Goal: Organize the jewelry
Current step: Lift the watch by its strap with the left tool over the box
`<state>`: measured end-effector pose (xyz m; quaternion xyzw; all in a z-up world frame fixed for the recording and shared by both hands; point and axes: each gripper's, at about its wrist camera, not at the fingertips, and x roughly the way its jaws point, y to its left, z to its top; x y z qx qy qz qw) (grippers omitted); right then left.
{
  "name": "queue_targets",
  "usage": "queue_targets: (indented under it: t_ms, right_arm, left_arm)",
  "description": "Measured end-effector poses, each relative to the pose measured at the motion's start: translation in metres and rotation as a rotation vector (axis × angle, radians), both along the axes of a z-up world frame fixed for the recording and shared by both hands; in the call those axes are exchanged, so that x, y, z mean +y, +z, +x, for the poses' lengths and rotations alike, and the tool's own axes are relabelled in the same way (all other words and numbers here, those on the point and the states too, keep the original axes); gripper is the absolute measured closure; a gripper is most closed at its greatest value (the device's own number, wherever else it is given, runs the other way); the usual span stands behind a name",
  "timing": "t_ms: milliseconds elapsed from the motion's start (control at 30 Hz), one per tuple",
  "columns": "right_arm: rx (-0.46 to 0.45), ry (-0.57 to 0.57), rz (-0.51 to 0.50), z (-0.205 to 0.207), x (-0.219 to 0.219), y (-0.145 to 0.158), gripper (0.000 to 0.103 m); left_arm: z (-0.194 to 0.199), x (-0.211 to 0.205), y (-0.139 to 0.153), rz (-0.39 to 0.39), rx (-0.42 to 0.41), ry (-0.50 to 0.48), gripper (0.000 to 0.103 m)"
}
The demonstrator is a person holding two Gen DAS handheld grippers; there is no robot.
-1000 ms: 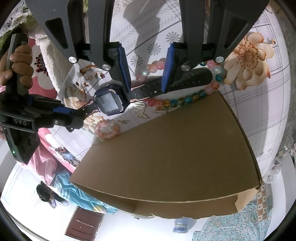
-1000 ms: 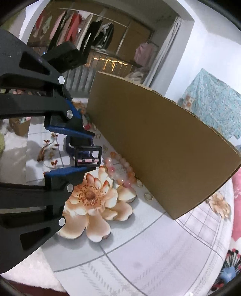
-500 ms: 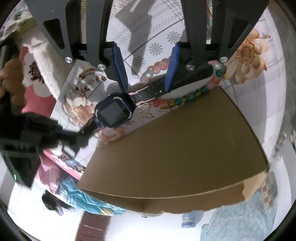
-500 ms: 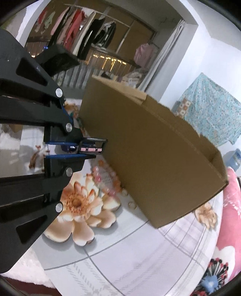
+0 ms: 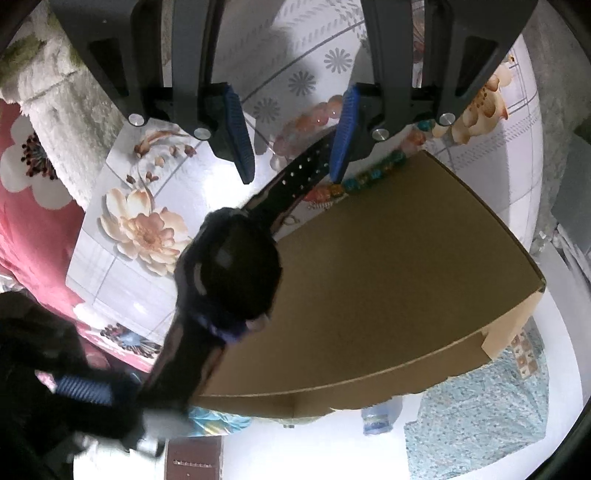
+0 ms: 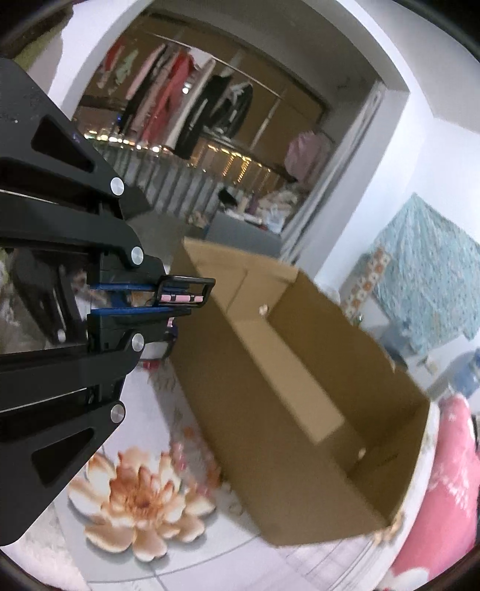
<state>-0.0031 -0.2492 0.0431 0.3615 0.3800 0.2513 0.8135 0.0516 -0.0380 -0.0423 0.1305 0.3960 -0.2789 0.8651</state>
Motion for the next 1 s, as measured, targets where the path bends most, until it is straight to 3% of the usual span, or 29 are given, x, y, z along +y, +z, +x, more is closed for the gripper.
queue_targets:
  t_ms: [233, 433, 667, 933, 1000]
  right_arm:
    - [-0.049, 0.065, -0.017, 0.001, 0.005, 0.026, 0.098]
    - [-0.131, 0.144, -0.031, 0.000, 0.019, 0.064, 0.098]
    - [-0.258, 0.231, -0.059, 0.001, 0.023, 0.108, 0.098]
    - [-0.356, 0.303, -0.063, 0.026, 0.017, 0.153, 0.098]
    - [-0.356, 0.312, -0.058, 0.034, 0.016, 0.157, 0.098]
  left_arm:
    - [0.001, -0.001, 0.008, -0.064, -0.047, 0.012, 0.063]
    - [-0.008, 0.000, 0.030, -0.118, -0.082, 0.031, 0.086]
    - [-0.021, -0.002, 0.078, -0.176, -0.160, 0.022, 0.096]
    - [-0.003, -0.006, 0.126, -0.198, -0.239, 0.067, 0.096]
    - [0.004, -0.006, 0.135, -0.220, -0.238, 0.077, 0.086]
